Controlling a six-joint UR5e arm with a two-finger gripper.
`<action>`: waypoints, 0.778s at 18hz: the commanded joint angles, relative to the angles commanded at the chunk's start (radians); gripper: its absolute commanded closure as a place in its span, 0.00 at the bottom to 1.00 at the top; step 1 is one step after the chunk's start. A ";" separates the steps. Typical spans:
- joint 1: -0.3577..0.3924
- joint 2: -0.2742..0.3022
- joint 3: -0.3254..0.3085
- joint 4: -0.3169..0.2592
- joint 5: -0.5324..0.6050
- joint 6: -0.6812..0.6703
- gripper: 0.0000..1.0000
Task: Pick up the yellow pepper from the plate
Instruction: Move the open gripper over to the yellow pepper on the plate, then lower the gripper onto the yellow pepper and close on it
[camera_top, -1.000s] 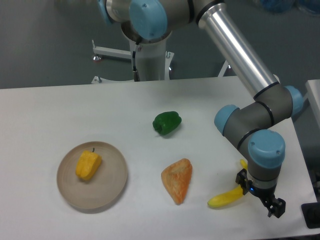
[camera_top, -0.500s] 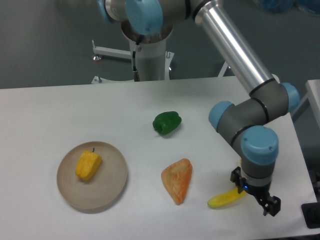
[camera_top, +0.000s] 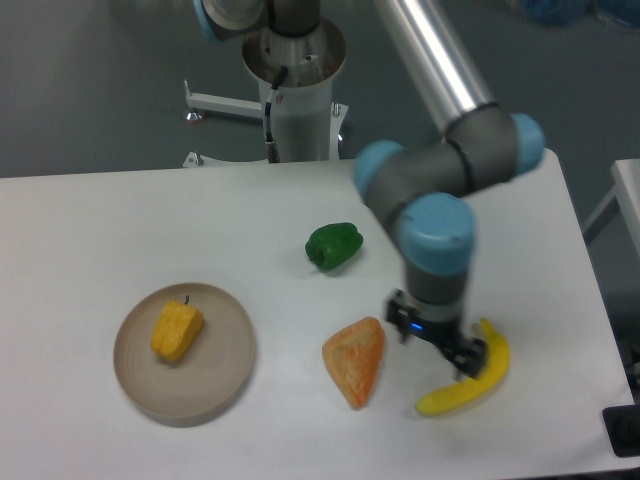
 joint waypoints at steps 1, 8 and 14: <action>-0.031 0.014 -0.020 0.000 -0.012 -0.074 0.00; -0.196 0.062 -0.100 0.011 -0.140 -0.467 0.00; -0.275 0.048 -0.144 0.069 -0.134 -0.501 0.00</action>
